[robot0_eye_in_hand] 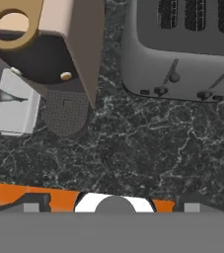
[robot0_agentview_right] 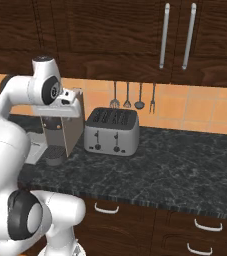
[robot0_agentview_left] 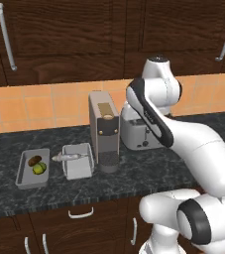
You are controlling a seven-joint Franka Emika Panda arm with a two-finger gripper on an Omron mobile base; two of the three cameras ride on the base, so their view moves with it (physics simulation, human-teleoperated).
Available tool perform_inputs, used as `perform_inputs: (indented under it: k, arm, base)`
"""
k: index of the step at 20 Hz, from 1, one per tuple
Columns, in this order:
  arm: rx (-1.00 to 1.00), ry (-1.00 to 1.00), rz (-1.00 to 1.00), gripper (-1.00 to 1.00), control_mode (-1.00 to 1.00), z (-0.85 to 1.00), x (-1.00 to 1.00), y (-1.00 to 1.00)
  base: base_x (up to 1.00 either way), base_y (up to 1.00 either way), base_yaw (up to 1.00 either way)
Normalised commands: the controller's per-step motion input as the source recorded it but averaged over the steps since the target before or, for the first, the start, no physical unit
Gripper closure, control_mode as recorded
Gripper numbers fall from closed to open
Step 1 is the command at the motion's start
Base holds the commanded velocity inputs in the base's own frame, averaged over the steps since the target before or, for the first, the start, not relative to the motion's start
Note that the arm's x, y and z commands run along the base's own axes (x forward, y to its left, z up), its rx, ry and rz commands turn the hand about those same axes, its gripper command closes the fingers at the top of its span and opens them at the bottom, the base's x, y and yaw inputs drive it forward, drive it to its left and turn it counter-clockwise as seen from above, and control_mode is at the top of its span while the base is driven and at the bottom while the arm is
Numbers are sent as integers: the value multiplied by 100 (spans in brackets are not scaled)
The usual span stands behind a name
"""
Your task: Take the meat container that has the fish and place it on the second highest rack of the freezer. Then take the vegetable container that has the mushroom and lime and place it on the highest rack of the freezer.
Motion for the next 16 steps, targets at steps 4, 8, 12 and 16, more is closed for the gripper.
perform_inputs:
  k: [4,8,12,16]
  arm:
    - [0,0,0,-100,-100,-33,0,59]
    - [0,0,0,-100,-100,-29,0,59]
    - [1,0,0,-100,-100,-36,0,58]
    - [2,0,0,-100,-100,-49,0,57]
  base:
    - [0,0,0]
    - [0,0,0]
    - [0,0,0]
    - [0,0,0]
